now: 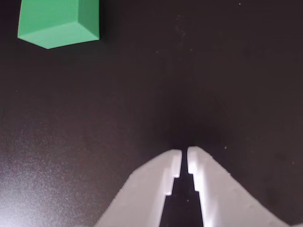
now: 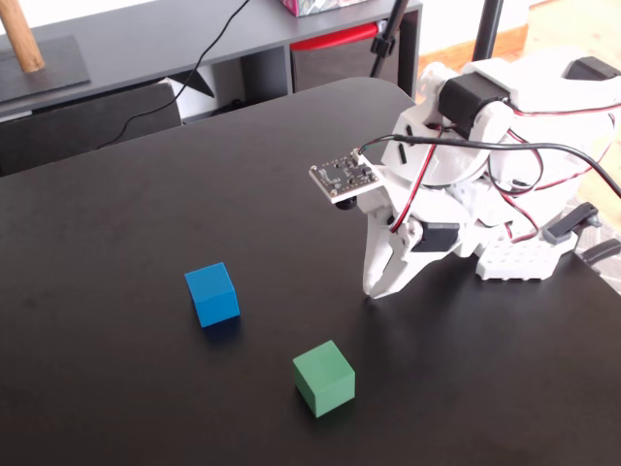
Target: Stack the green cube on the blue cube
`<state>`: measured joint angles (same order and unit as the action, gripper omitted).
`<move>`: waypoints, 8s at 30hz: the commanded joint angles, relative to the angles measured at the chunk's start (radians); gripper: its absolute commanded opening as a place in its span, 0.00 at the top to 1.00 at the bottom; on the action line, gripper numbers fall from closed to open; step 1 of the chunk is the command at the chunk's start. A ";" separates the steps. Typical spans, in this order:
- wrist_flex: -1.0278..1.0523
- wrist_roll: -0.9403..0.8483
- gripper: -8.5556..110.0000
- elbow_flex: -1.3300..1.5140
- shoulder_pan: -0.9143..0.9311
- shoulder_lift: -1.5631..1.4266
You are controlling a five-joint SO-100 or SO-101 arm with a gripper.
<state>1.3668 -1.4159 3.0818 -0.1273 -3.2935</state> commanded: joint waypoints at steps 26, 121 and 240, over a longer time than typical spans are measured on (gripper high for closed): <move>-0.014 -0.109 0.93 -0.054 0.061 0.126; -0.566 -0.009 0.53 -0.828 -0.086 1.252; -0.265 0.360 0.87 -0.824 -0.230 1.121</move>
<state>1.0232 -1.0431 2.4252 -0.3728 -2.1230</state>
